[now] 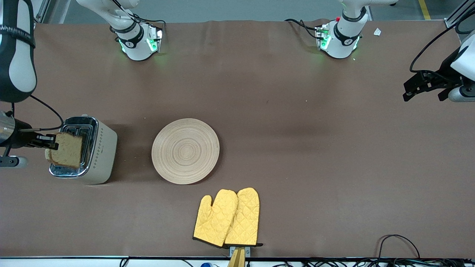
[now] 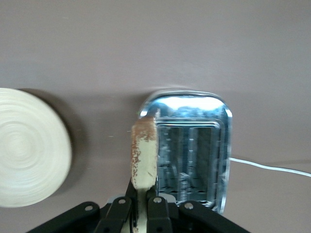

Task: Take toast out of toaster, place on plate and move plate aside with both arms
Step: 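Lift the bread out of the toaster and carry it over the plate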

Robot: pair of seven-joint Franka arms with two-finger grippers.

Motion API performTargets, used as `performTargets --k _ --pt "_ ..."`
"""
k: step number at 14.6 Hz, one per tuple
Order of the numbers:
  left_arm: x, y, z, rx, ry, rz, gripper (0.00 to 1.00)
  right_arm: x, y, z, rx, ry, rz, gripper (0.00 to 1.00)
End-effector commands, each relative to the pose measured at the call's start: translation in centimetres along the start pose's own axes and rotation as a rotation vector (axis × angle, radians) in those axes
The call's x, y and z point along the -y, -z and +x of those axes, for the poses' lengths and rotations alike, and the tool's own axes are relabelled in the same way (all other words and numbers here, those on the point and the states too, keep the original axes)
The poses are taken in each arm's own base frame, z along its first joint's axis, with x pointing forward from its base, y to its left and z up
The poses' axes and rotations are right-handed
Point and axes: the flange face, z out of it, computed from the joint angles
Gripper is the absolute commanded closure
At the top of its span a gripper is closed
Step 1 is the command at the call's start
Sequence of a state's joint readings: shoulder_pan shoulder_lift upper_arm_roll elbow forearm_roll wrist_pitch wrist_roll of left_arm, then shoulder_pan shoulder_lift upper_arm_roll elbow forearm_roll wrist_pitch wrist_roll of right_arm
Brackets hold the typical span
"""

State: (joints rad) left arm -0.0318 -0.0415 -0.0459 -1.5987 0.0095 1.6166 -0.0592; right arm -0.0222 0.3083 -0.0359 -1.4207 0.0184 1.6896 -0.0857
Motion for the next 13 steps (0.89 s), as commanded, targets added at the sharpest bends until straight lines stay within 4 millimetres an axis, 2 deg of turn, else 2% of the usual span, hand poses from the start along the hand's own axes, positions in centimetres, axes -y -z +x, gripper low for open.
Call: performTargets --k 1,3,6,9,11,12,13 --pt "0.0 0.3 0.1 0.004 0.001 0.012 0.00 2.2 -0.9 0.1 0.015 0.015 0.094 1.00" --pt "-0.1 0.3 0.1 0.002 0.000 0.012 0.00 4.2 -3.6 -0.3 0.063 0.011 0.168 1.00" --pt "-0.2 0.3 0.1 0.004 -0.002 0.010 0.00 8.5 -9.0 -1.4 0.130 -0.019 0.266 1.00" --pt "-0.1 -0.6 0.4 0.025 -0.005 0.011 0.00 14.5 -13.5 -2.7 0.135 -0.066 0.357 1.00" --pt "0.1 -0.7 0.4 0.028 -0.011 0.011 0.00 17.0 -16.0 -4.2 0.089 -0.085 0.364 1.00" --pt "0.1 -0.8 0.4 0.030 -0.006 0.011 0.00 18.9 -17.8 -5.4 0.071 -0.095 0.380 1.00" --pt "0.0 -0.8 0.3 0.037 -0.003 0.012 0.00 20.2 -18.7 -6.1 0.055 -0.097 0.384 1.00"
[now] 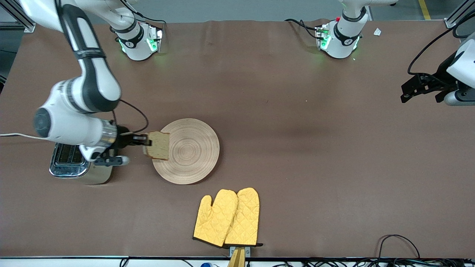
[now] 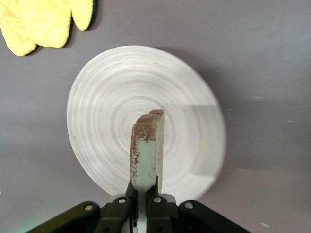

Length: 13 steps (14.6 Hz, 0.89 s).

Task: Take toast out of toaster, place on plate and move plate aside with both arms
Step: 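Lift the bread out of the toaster and carry it over the plate, then lower the bread onto the wooden plate and open the right gripper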

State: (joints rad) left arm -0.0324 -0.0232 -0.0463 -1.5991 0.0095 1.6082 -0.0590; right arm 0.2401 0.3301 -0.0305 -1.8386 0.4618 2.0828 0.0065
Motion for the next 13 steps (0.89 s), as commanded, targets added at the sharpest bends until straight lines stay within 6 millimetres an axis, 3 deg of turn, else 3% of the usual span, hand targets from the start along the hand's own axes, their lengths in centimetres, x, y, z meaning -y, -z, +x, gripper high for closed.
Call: performTargets --k 1,3,8,11,13 --pt "0.1 0.2 -0.2 0.027 0.001 0.012 0.00 2.0 -3.2 -3.6 -0.042 -0.012 0.018 1.00" --pt "-0.2 0.2 -0.2 0.027 0.001 0.012 0.00 3.0 -4.4 -4.1 -0.062 0.000 0.013 1.00" --pt "-0.3 0.1 -0.1 0.030 0.000 0.012 0.00 5.8 -5.3 -4.2 -0.140 -0.031 0.091 1.00" --pt "-0.2 0.1 -0.1 0.030 -0.002 0.012 0.00 5.1 -6.1 -3.5 -0.185 -0.014 0.077 1.00" --pt "-0.2 0.1 -0.1 0.030 -0.002 0.012 0.00 3.2 -7.1 -3.8 -0.172 0.050 0.053 1.00"
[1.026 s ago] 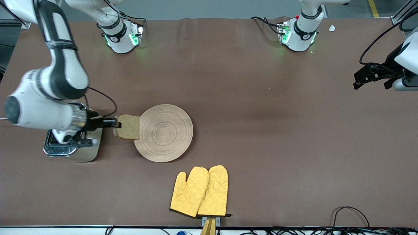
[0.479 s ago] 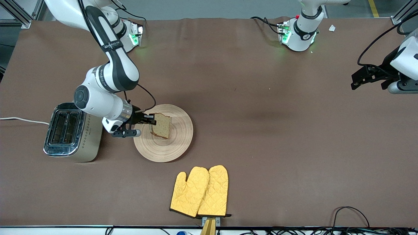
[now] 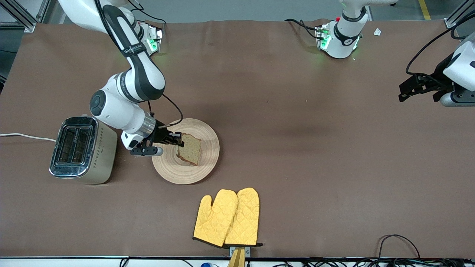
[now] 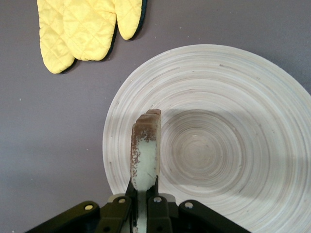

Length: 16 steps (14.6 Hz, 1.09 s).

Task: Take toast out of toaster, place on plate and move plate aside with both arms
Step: 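Lower the bread onto the wooden plate and open the right gripper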

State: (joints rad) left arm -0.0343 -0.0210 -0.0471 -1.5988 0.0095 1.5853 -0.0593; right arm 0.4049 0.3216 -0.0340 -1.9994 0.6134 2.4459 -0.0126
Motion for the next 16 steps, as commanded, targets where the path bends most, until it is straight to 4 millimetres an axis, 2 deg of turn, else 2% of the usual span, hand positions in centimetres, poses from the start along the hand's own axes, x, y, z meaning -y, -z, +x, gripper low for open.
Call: performTargets --k 1,5,6,8,9,10,16 --pt "0.0 0.4 0.1 0.005 0.001 0.010 0.00 -3.6 -0.7 -1.1 0.000 0.065 -0.013 1.00" --pt "-0.1 0.4 0.1 0.005 -0.001 0.012 0.00 -9.4 -0.6 -1.5 0.025 0.109 -0.033 0.96" --pt "-0.2 0.3 0.1 0.007 -0.002 0.012 0.00 -10.3 -0.2 -1.2 0.025 0.111 -0.031 0.75" --pt "-0.5 -0.3 0.3 0.017 -0.024 0.012 0.00 -12.2 0.5 -0.8 0.035 0.095 -0.025 0.24" --pt "-0.6 -0.6 0.5 0.023 -0.026 0.012 0.00 -12.7 0.8 -0.7 0.032 0.088 -0.026 0.03" --pt "-0.6 -0.6 0.6 0.024 -0.024 0.012 0.00 -13.1 1.0 -0.5 0.029 0.082 -0.025 0.00" --pt "-0.9 -2.1 1.0 0.063 -0.020 -0.006 0.00 -14.4 2.0 0.2 0.022 0.111 -0.028 0.00"
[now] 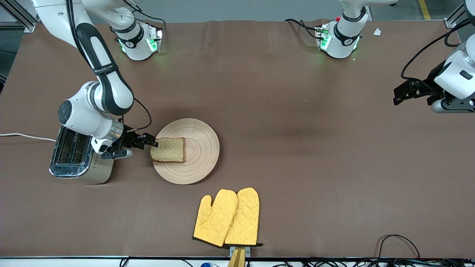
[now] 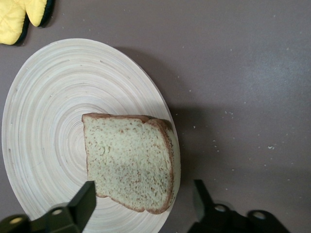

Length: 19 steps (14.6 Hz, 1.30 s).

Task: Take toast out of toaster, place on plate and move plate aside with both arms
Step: 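Lower the bread onto the wooden plate and open the right gripper, then withdraw the right gripper while the left gripper reaches the plate rim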

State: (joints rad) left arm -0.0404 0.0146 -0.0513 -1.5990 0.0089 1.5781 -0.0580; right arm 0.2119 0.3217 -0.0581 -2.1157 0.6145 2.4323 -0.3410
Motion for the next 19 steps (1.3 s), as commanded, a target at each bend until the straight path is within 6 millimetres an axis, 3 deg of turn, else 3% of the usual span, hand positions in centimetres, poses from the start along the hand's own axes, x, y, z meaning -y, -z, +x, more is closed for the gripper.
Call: performTargets --k 1,2,4,6,9,11,13,16,19 --pt "-1.0 -1.4 0.7 0.047 -0.011 -0.049 0.00 -0.2 1.4 -0.2 -0.014 0.029 0.011 0.00" --pt "-1.6 -3.6 1.6 0.095 -0.002 -0.139 0.00 -0.3 1.9 -0.2 -0.019 0.034 0.004 0.00" --pt "-3.3 -9.8 3.6 0.218 0.039 -0.344 0.00 -1.6 4.8 0.2 -0.059 0.020 -0.007 0.00" --pt "-5.8 -14.8 6.0 0.275 0.058 -0.482 0.00 -3.1 9.0 0.9 -0.053 0.031 -0.024 0.00" --pt "-15.2 -22.4 8.8 0.296 0.054 -0.641 0.00 -5.7 16.6 2.6 0.012 0.042 -0.055 0.00" --pt "-21.7 -28.6 10.1 0.323 0.072 -0.759 0.00 -5.9 21.8 3.7 0.045 0.069 -0.128 0.00" --pt "-27.6 -33.6 10.9 0.285 0.044 -0.867 0.00 -4.9 26.1 4.5 0.059 0.080 -0.236 0.00" --pt "-35.8 -40.6 9.5 0.196 0.032 -0.948 0.00 -3.3 30.4 5.2 0.041 0.071 -0.367 0.00" --pt "-40.5 -45.2 8.0 0.118 0.057 -0.966 0.00 -1.4 34.5 6.2 -0.026 0.096 -0.421 0.00"
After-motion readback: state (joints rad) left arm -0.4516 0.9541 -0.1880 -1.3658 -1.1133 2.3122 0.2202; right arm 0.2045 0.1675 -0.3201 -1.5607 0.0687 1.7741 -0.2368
